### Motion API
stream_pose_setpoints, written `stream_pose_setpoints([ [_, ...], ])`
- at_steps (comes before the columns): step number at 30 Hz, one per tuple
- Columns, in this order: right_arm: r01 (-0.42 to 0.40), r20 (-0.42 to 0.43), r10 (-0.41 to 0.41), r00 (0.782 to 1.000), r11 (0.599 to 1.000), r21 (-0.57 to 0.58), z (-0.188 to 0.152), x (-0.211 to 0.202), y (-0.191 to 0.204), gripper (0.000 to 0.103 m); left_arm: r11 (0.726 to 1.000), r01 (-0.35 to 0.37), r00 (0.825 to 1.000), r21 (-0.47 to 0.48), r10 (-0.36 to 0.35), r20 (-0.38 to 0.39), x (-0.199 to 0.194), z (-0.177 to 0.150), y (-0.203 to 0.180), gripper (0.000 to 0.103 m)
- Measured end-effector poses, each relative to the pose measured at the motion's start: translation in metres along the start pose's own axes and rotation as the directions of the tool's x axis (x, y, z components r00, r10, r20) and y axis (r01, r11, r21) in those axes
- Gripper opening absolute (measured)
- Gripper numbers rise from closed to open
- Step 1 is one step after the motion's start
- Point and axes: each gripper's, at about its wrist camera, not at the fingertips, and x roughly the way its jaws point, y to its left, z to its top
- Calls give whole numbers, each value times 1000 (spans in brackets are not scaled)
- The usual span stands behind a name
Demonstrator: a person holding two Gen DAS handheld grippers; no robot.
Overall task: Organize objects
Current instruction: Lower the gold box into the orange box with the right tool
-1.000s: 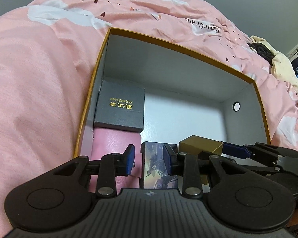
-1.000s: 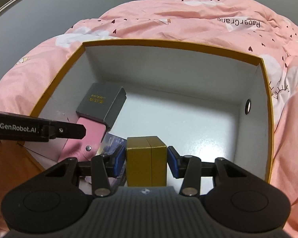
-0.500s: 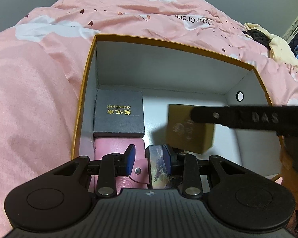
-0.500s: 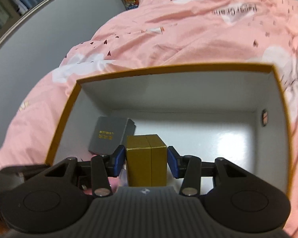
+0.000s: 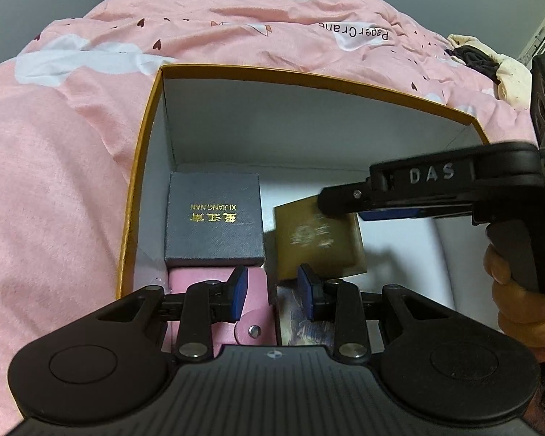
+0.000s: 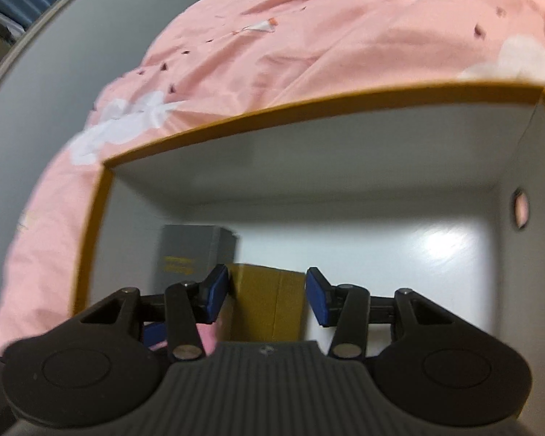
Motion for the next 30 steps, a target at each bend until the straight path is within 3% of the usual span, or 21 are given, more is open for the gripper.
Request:
stream_pose_setpoints([
  [4, 57, -12, -57, 998, 998, -34, -1, 4, -3, 50, 1000, 4, 1000, -6, -4, -3, 2, 0, 1, 35],
  [10, 30, -16, -30, 999, 1000, -8, -8, -5, -9, 49, 1000, 8, 1000, 3, -8, -10, 0, 0, 1, 35],
  [12, 4, -25, -4, 1000, 1000, 4, -13, -8, -10, 43, 1000, 7, 1000, 7, -7, -10, 0, -1, 1, 35],
  [14, -1, -25, 2, 1000, 1000, 6, -16, -8, -11, 25, 1000, 5, 1000, 2, -5, -7, -1, -1, 1, 35],
  [17, -25, -27, 26, 999, 999, 24, -17, -5, -11, 22, 1000, 2, 1000, 0, -2, -7, 0, -2, 1, 35],
  [30, -55, -37, 55, 998, 998, -9, -15, 0, 1, 19, 1000, 5, 1000, -4, -5, -9, -3, -4, 1, 35],
])
